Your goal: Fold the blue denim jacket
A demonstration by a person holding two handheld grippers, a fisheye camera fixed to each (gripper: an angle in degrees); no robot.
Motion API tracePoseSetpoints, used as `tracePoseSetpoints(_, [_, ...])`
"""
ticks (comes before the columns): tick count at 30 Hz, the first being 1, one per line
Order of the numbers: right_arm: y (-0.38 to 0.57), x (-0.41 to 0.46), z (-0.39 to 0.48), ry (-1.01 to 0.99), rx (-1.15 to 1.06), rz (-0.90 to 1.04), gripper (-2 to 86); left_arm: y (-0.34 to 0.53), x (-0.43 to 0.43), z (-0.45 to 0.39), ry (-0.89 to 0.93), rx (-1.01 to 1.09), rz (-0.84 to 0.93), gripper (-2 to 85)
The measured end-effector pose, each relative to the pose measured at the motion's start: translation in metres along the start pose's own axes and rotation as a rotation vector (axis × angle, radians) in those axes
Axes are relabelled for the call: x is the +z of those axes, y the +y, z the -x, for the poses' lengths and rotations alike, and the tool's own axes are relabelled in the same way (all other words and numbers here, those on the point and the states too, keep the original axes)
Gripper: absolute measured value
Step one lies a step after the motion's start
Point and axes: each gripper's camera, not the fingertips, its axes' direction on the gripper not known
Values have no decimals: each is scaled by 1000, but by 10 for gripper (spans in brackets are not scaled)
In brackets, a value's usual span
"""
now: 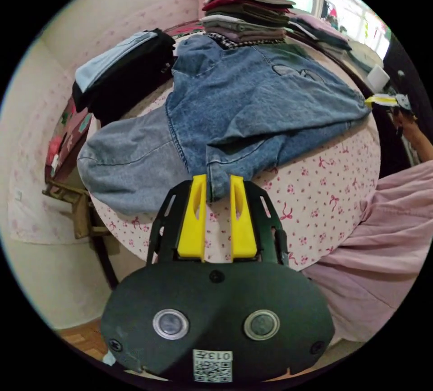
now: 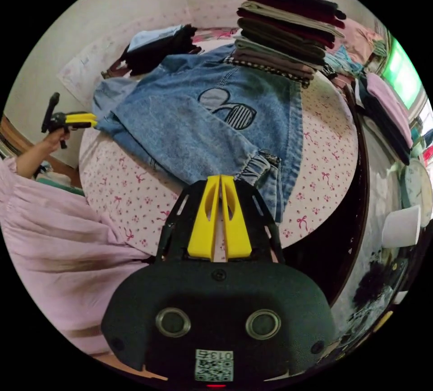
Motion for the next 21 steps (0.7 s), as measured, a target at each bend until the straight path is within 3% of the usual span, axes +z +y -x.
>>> tracePoseSetpoints(2, [-3, 23, 5, 29, -3, 61, 2, -10, 22, -6, -49, 36, 60, 68])
tracePoseSetpoints(4, [-4, 50, -2, -20, -8, 134, 1, -17, 50, -1, 28, 60, 157, 57])
tracePoseSetpoints(7, [-8, 53, -8, -60, -39, 149, 0, -16, 57, 5, 66, 141, 135, 35])
tracePoseSetpoints(12, [-10, 36, -3, 30, -51, 148, 0, -4, 44, 28, 161, 105, 121, 12])
tracePoseSetpoints(16, [-6, 19, 8, 38, -35, 12, 1, -6, 10, 17, 62, 60, -3, 4])
tracePoseSetpoints(21, [-27, 54, 20, 84, -25, 8, 2, -55, 13, -46, 10, 143, -115, 0])
